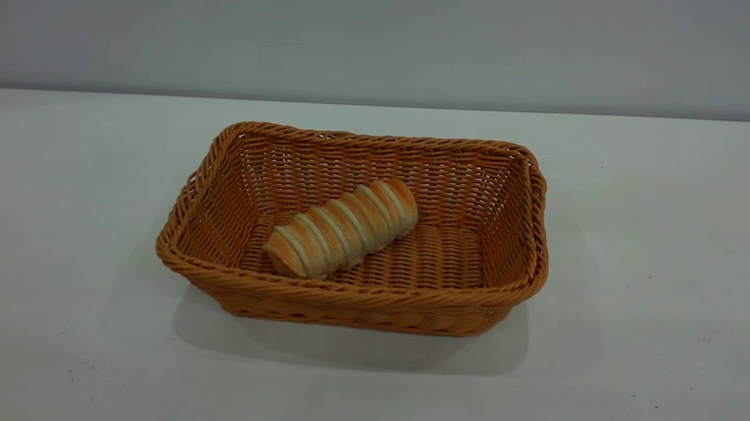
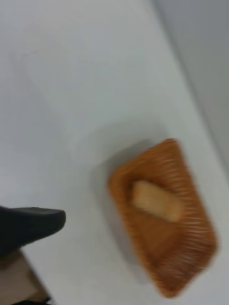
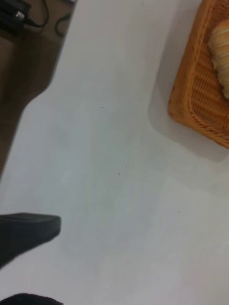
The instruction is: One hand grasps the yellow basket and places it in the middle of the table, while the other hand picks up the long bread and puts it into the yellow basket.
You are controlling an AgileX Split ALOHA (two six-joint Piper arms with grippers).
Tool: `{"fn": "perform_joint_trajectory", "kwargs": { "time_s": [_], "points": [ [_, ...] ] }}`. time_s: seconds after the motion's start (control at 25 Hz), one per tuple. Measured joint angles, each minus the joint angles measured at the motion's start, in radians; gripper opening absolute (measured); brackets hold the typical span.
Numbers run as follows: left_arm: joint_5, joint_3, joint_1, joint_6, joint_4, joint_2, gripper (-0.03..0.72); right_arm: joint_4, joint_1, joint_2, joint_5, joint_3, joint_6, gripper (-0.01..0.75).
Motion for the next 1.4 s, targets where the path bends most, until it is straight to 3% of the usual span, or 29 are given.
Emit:
{"fn": "perform_joint_trajectory", "kwargs": {
  "time_s": [0.2, 0.76, 1.4],
  "points": [
    [-0.001, 0.162, 0.0, -0.001, 0.007, -0.158, 0.422, 0.0, 0.0, 0.0, 0.0, 0.0, -0.002, 0.295],
    [-0.009, 0.352, 0.0, -0.012, 0.006, -0.301, 0.397, 0.001, 0.0, 0.0, 0.0, 0.0, -0.004, 0.292],
    [-0.013, 0.376, 0.0, -0.014, 0.011, -0.309, 0.396, 0.0, 0.0, 0.0, 0.0, 0.0, -0.023, 0.252]
  ]
}}
